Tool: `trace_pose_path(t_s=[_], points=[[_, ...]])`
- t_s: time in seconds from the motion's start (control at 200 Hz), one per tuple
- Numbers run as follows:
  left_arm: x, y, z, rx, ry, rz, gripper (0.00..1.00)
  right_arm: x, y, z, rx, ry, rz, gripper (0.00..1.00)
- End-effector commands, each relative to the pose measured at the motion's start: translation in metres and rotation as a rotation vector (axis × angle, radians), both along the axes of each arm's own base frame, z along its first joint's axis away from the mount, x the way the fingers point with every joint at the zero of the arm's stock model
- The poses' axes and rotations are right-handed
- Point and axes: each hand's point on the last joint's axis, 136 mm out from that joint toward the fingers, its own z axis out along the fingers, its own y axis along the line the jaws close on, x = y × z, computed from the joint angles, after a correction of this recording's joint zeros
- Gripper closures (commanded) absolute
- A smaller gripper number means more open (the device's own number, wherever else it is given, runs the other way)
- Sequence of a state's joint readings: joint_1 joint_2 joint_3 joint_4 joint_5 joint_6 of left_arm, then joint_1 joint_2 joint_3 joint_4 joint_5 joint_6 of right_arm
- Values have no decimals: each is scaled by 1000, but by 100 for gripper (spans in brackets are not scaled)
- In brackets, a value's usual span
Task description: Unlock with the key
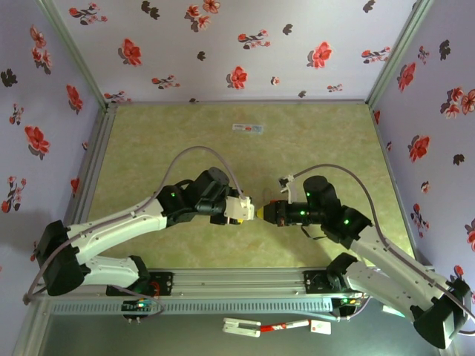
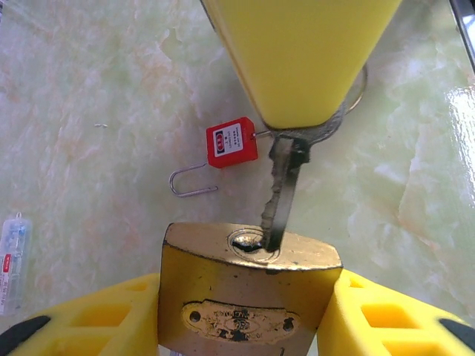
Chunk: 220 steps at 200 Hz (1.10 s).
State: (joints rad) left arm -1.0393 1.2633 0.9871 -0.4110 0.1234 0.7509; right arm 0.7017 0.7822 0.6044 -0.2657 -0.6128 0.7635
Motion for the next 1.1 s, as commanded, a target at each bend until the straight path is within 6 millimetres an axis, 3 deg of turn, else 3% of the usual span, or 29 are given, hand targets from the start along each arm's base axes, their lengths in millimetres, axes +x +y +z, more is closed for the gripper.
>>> trace_pose_path(t_s=[0.0,0.675,0.94,1.095], points=[[3,-16,29,-87,-46,-13,80,3,-2,-5,-24,-9,-25,100],[1,-26,31,-85,-29,-18,82,3,0,-17,-45,31,-14,100],[-5,-35,33,-57,-16,-38,84,11,-4,-37,-159,83,-52,100],[-9,-44,36,-75,18,-24,84,19,2,-31,-125,62,-65,100]])
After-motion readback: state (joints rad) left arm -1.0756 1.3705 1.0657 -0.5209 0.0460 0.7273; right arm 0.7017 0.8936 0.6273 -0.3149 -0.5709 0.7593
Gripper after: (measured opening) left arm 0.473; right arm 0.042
